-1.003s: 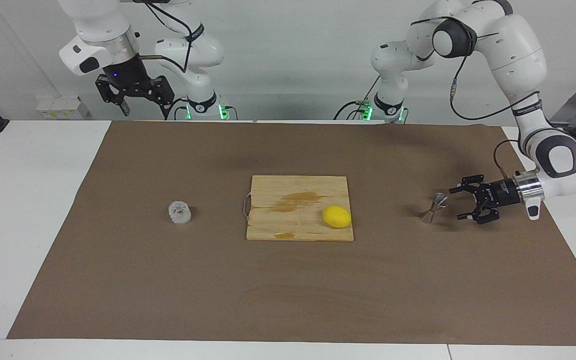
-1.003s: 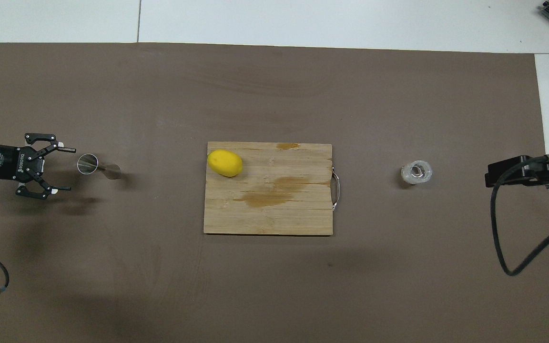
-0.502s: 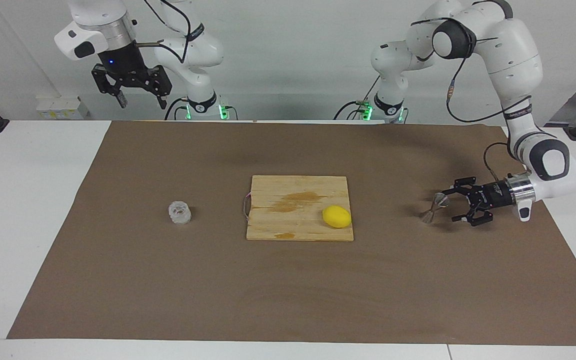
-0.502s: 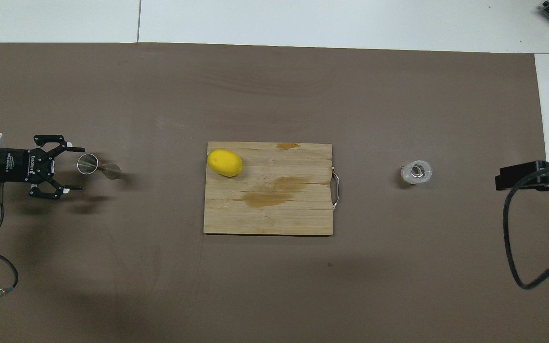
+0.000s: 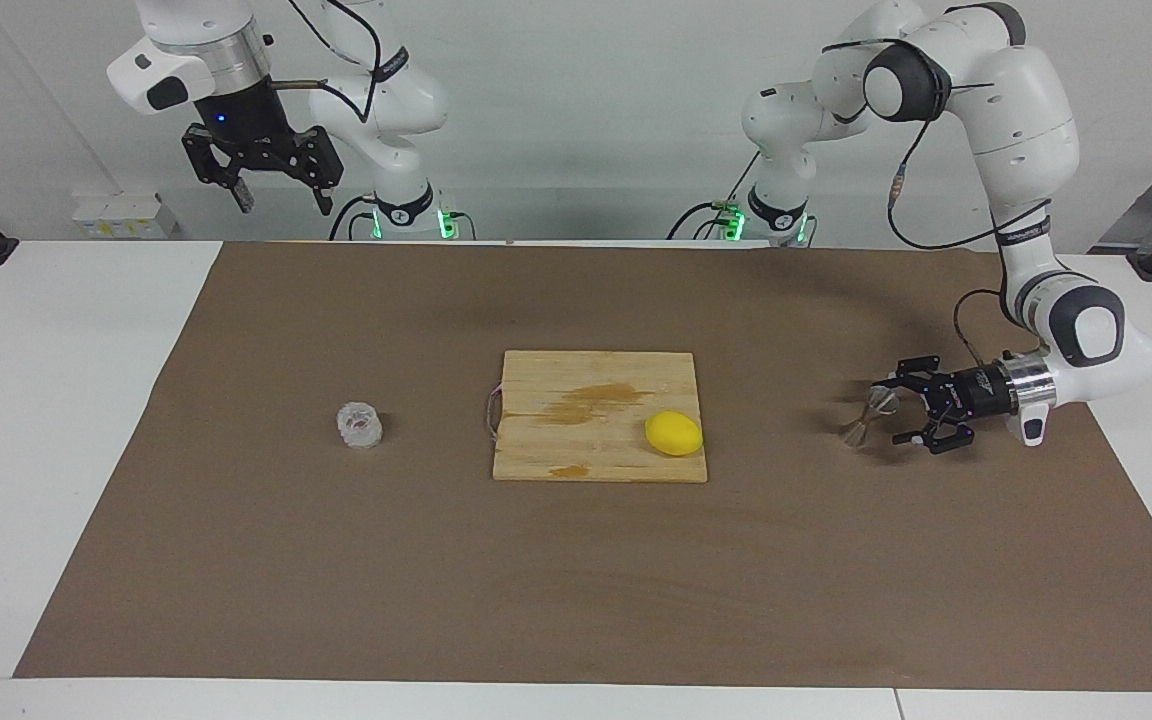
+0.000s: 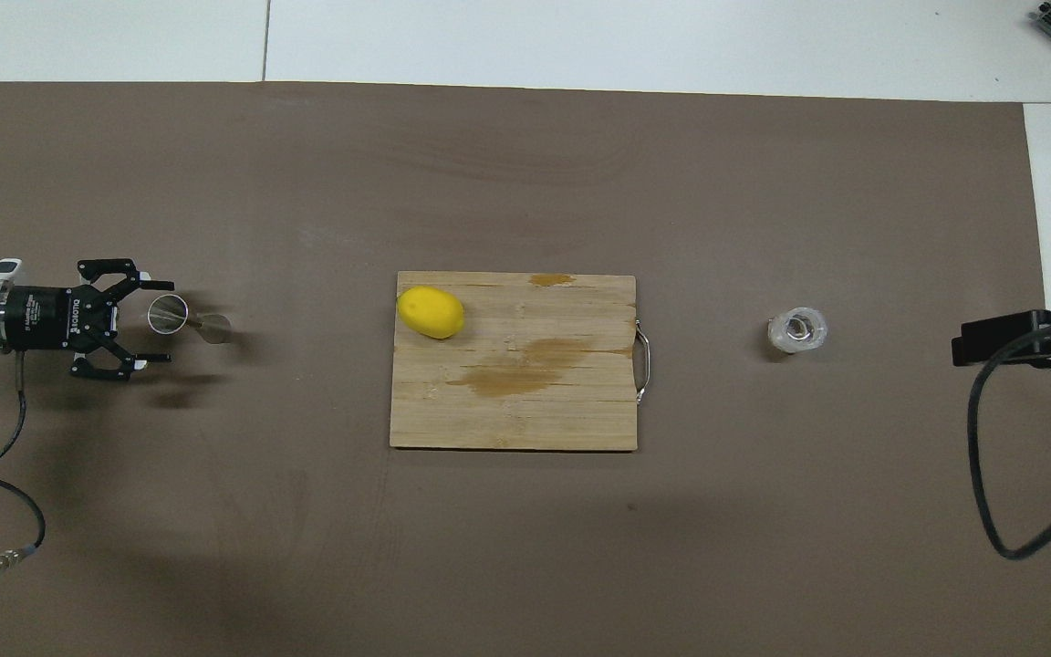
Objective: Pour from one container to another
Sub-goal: 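Close the left gripper around the small metal cup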
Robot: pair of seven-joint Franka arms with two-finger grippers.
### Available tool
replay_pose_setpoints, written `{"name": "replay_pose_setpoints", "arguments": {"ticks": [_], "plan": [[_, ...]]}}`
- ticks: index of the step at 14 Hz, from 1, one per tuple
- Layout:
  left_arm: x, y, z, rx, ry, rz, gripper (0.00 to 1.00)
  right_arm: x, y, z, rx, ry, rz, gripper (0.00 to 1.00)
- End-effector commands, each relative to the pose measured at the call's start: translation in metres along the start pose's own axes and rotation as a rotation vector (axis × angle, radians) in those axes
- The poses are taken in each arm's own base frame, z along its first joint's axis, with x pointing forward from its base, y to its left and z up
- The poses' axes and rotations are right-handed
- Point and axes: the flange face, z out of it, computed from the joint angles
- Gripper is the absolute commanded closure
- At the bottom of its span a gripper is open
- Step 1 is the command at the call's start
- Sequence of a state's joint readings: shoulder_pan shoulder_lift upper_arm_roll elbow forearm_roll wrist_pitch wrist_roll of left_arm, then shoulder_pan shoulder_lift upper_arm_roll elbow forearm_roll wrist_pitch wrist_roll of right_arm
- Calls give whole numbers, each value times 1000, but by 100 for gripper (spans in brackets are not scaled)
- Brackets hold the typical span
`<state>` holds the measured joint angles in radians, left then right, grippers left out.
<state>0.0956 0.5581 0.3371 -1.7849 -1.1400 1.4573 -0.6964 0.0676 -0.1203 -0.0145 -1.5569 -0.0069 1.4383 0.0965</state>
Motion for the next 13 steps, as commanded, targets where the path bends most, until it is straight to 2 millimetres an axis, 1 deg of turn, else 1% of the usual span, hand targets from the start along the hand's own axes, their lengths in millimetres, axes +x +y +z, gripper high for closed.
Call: {"name": "replay_pose_setpoints", "arguments": {"ticks": [1,4,8,13], "plan": [[-1,0,9,-11,-43,18,0,-8,5,-3,18,0,-6,0],[0,0,13,-24,-62,14,0,-8,5,-3,18,0,-6,0],[0,1,13,-35,-70,14,0,-8,5,-3,18,0,-6,0],[1,3,20,-28,-78,12,0,-8,5,-2,18,-3,-6,0]]}}
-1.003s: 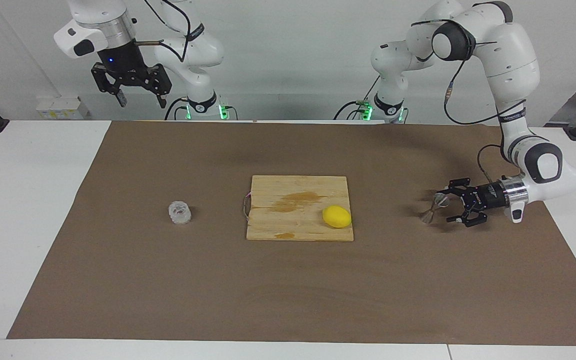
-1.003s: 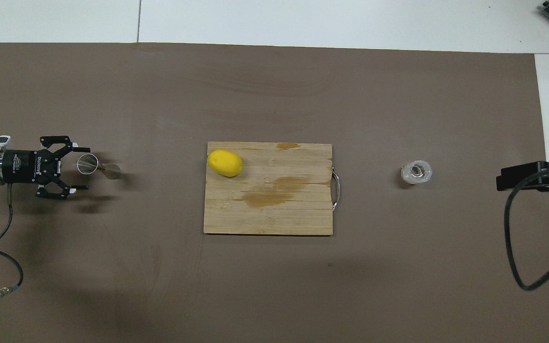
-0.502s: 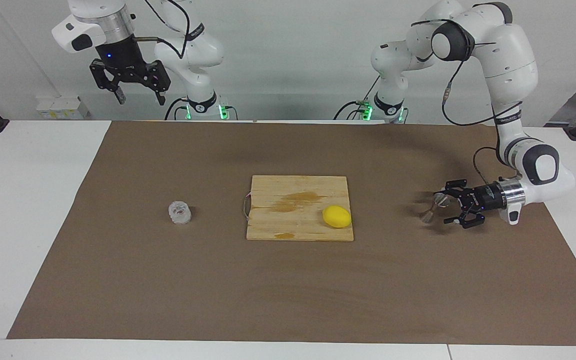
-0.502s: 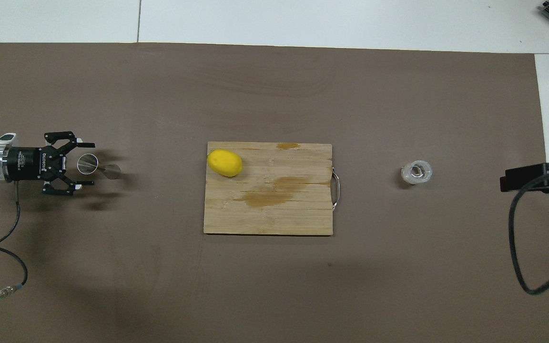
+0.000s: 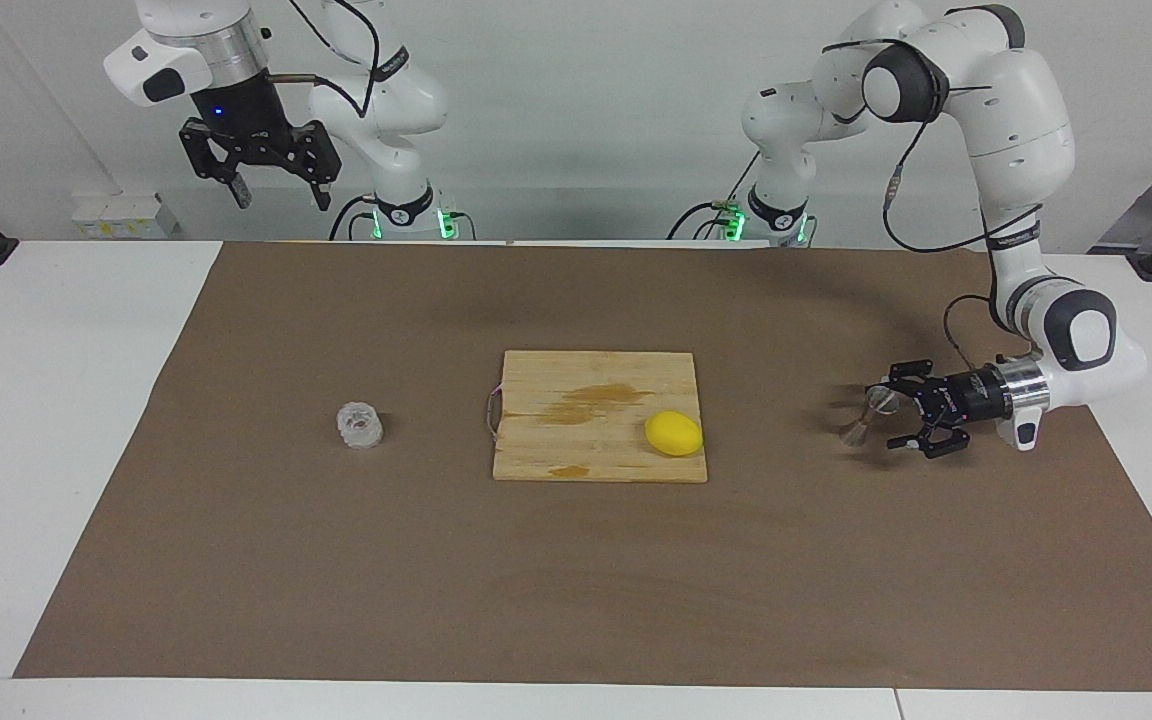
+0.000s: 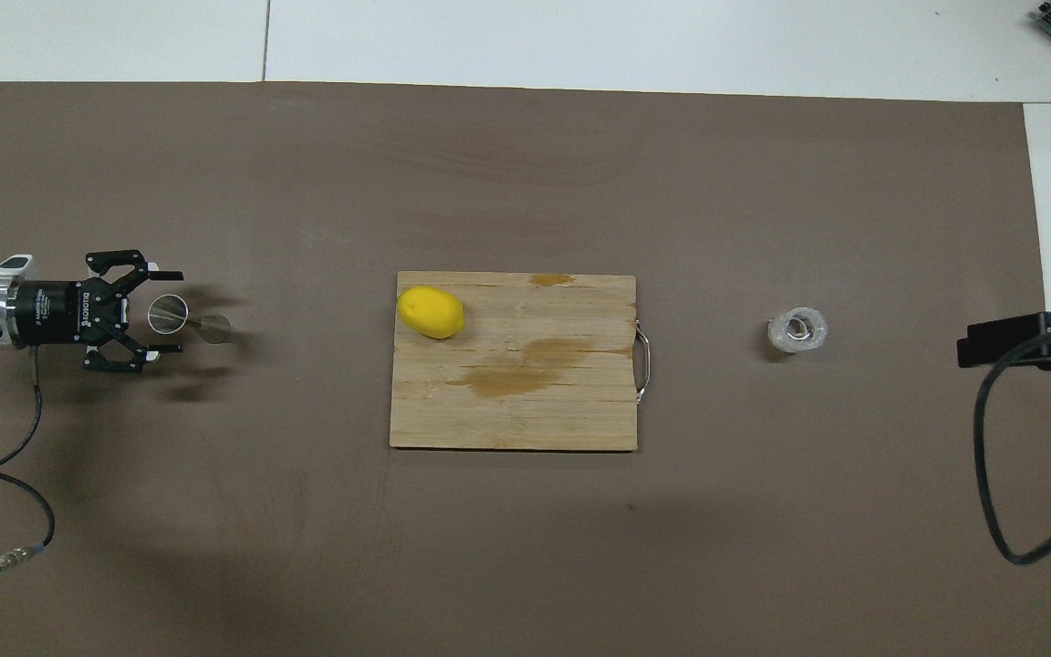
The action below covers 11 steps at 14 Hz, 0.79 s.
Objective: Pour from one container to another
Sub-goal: 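Close the left gripper around the small metal cup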
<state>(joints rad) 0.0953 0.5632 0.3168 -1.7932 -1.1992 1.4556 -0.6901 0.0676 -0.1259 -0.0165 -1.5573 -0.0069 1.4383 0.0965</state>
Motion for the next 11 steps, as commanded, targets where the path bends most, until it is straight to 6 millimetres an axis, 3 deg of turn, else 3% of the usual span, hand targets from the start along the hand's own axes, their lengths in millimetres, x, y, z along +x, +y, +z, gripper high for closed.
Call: {"name": "replay_pose_setpoints", "arguments": {"ticks": [1,7,11], "plan": [[4,-3,7,-3,-25,4,0,-7,4,-1,17,-5,-8,0],[5,-3,5,-5,-26,1,0,-6,9,0,18,-5,0,0],[5,-3,4,-6,-26,1,24,3,26,7,21,28,40,0]]}}
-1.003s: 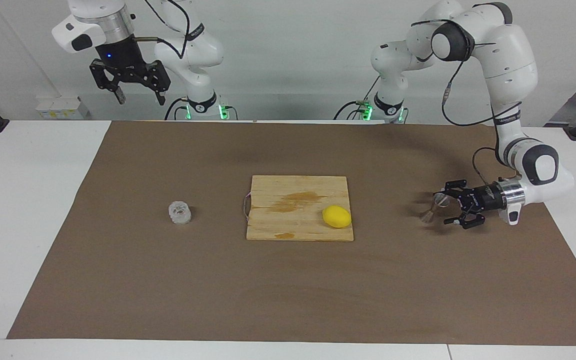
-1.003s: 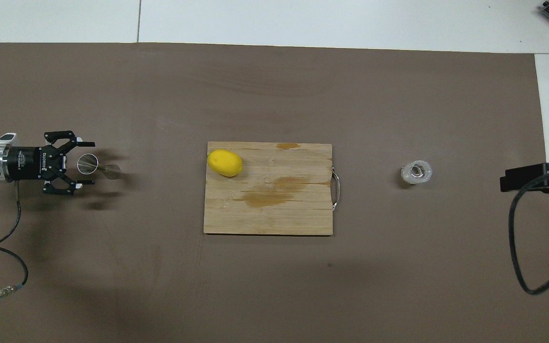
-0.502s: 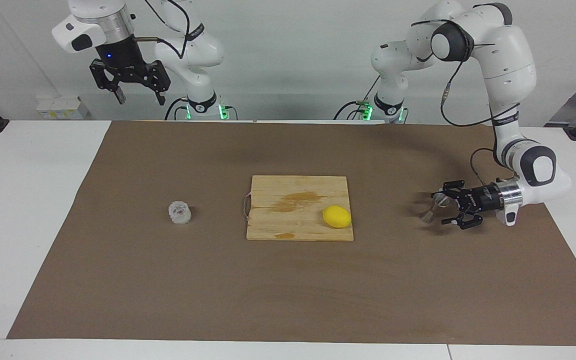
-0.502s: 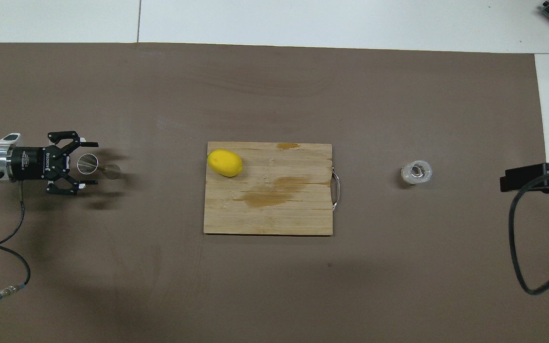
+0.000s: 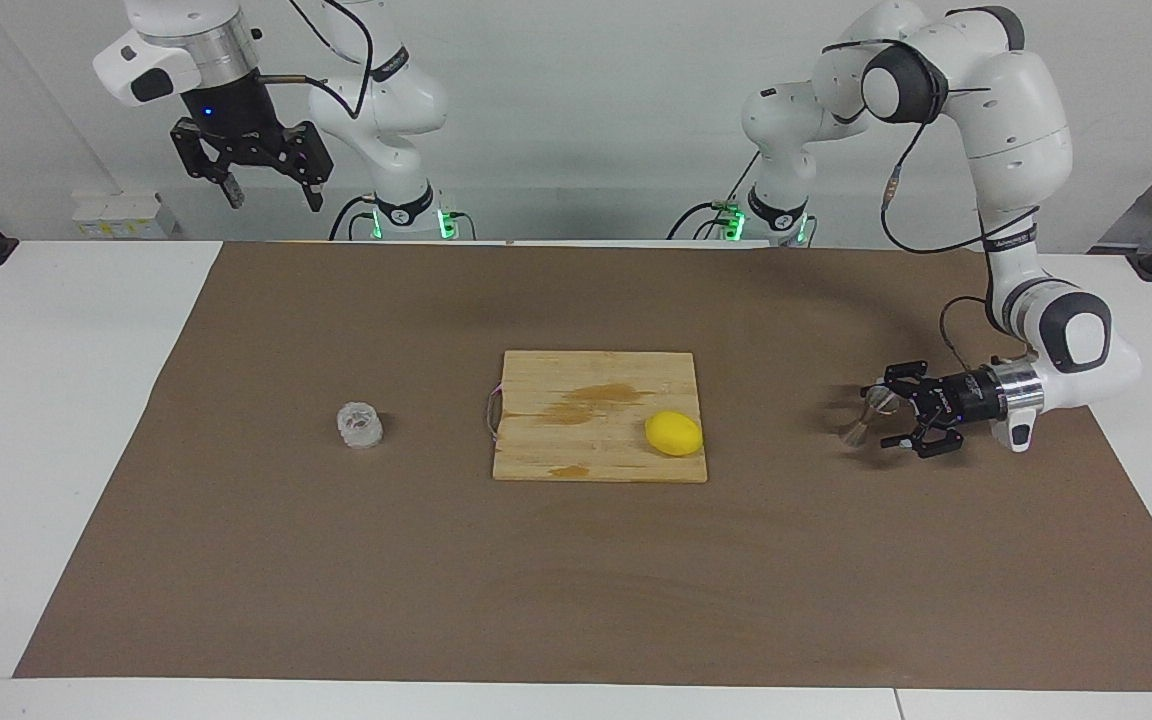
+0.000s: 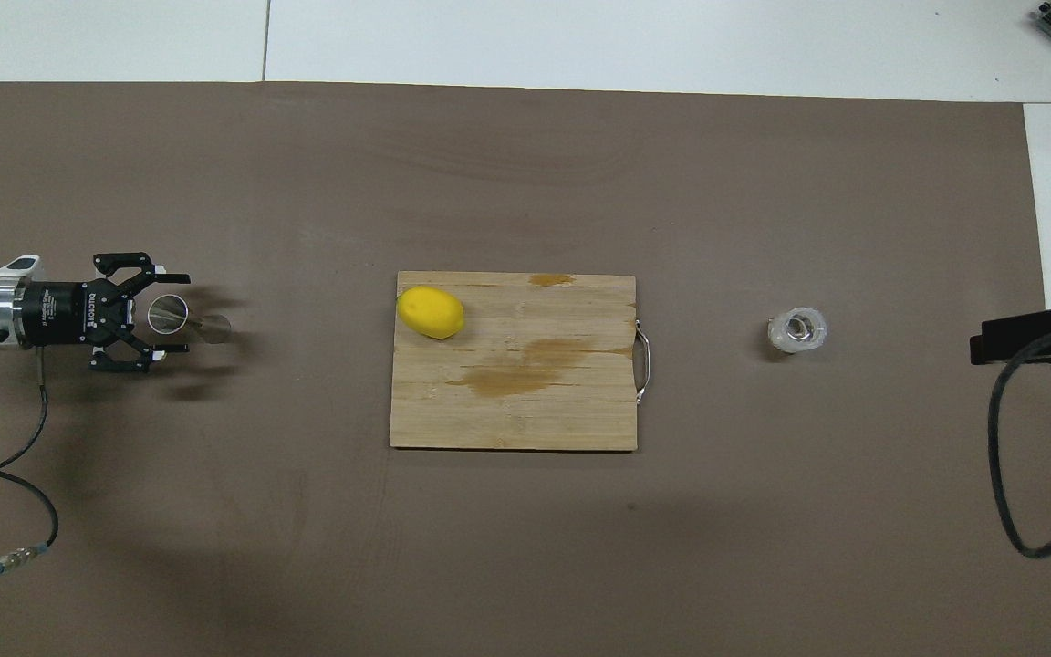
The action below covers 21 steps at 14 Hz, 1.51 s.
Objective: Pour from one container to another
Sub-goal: 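Close the left gripper around the small metal cup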
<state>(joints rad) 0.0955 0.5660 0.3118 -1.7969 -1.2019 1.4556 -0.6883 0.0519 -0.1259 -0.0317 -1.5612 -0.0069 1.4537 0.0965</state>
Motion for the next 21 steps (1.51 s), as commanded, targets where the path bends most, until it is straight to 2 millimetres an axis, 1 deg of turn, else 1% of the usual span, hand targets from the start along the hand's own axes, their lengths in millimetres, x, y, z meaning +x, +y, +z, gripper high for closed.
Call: {"name": "replay_pose_setpoints", "arguments": {"ticks": [1,3,4,7,9,10,12,14,15,19,21], "plan": [[4,-3,1,-8,-21,2,25,3,10,8,19,23,11,0],[4,-3,0,-10,-20,1,25,11,9,16,19,26,11,0],[4,-3,0,-9,-21,1,28,14,10,17,19,29,13,0],[5,-3,-1,-11,-21,-1,31,22,6,21,19,37,7,0],[8,-4,-1,-11,-23,-6,36,27,6,22,19,45,9,0],[8,-4,-1,-11,-23,-7,40,28,6,23,19,43,9,0],[9,-4,-2,-11,-24,-8,43,30,7,21,19,48,10,0],[9,-4,-2,-12,-25,-9,50,30,5,23,21,51,9,0],[9,-4,-1,-11,-29,-10,53,30,1,24,21,51,3,0],[8,-5,-2,-11,-37,-9,56,29,0,25,21,46,6,0],[8,-5,-1,-11,-40,-10,62,28,0,25,23,47,7,0]]}}
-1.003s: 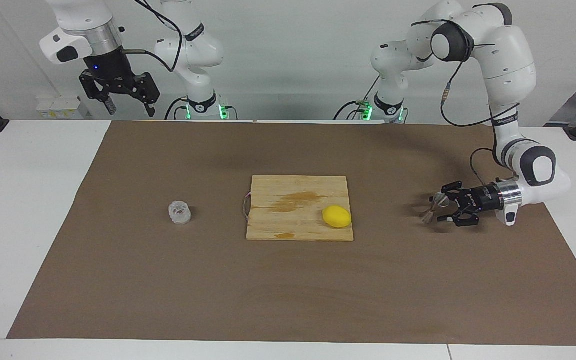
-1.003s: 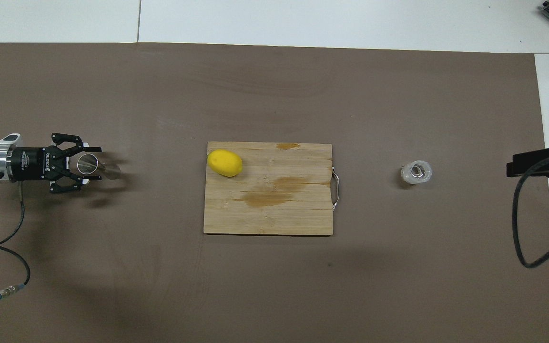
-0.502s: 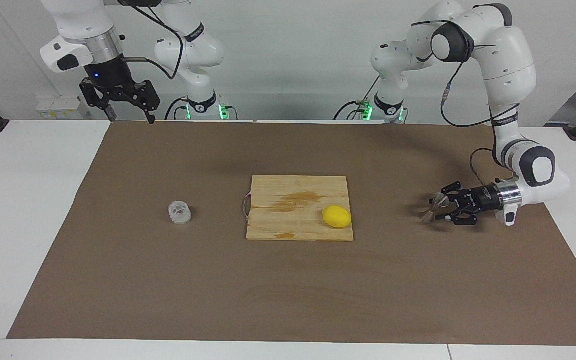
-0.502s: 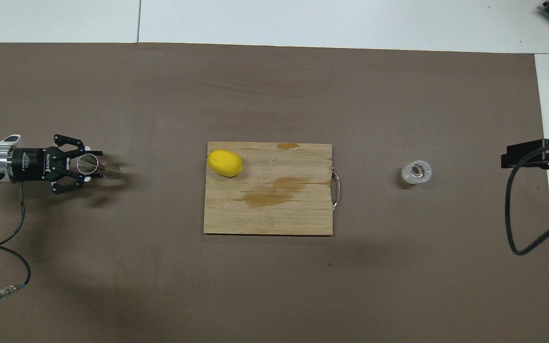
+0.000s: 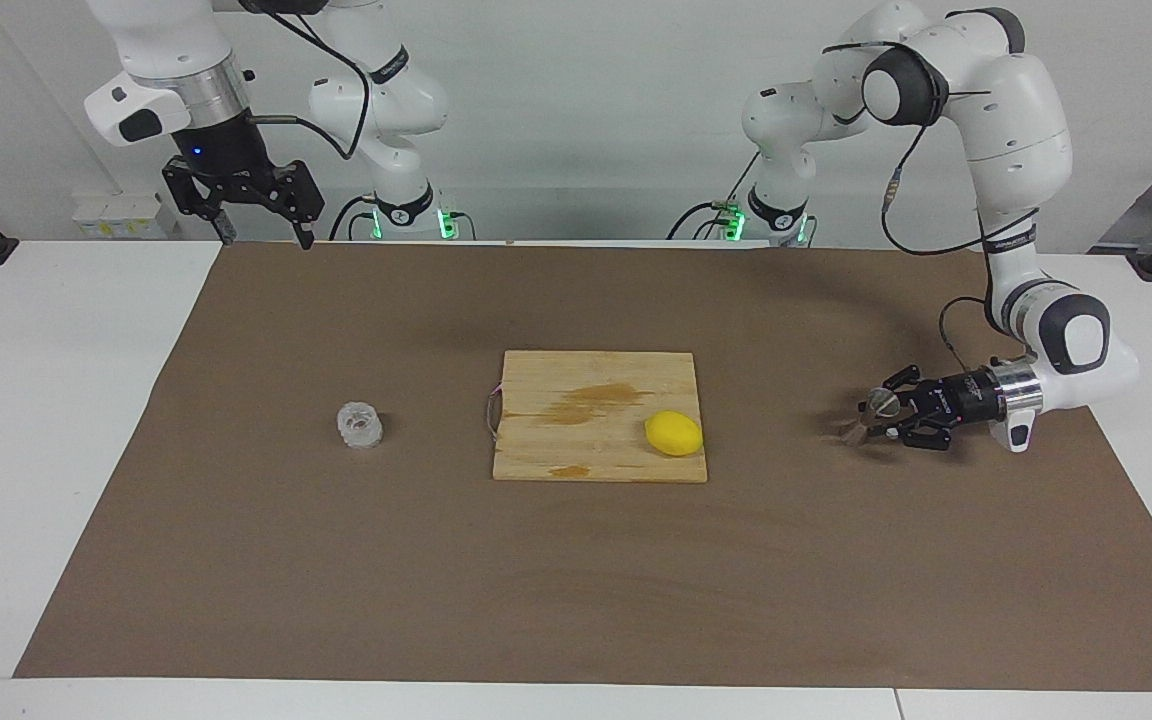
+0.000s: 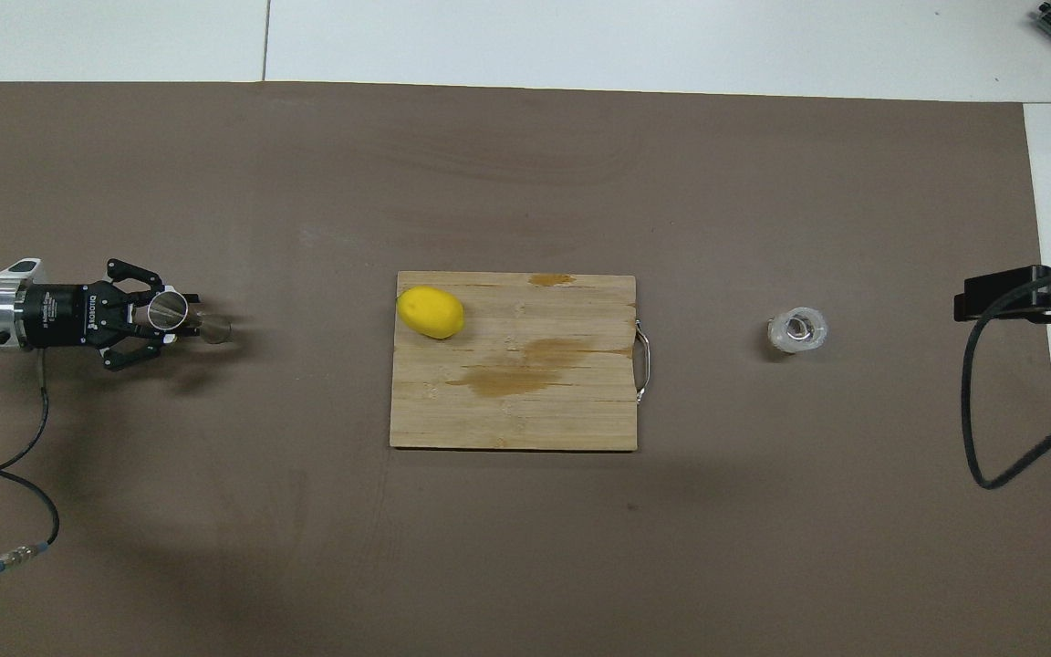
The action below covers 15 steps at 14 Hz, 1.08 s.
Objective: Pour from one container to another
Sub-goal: 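Close the left gripper around the small metal cup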
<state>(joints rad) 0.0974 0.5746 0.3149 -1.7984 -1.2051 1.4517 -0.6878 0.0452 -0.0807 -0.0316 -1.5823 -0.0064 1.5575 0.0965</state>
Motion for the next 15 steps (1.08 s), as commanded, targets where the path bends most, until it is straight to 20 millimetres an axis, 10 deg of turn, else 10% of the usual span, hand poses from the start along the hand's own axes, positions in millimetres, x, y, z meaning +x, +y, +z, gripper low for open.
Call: {"name": "replay_pose_setpoints", "arguments": {"ticks": [1,8,15], "plan": [[6,-4,1,-8,-49,-5,65,1,0,1,21,10,0,0],[12,-5,0,-22,-99,-17,86,1,5,4,19,1,9,0],[-5,3,13,-47,-194,18,85,-2,-1,6,20,-3,14,0]]}}
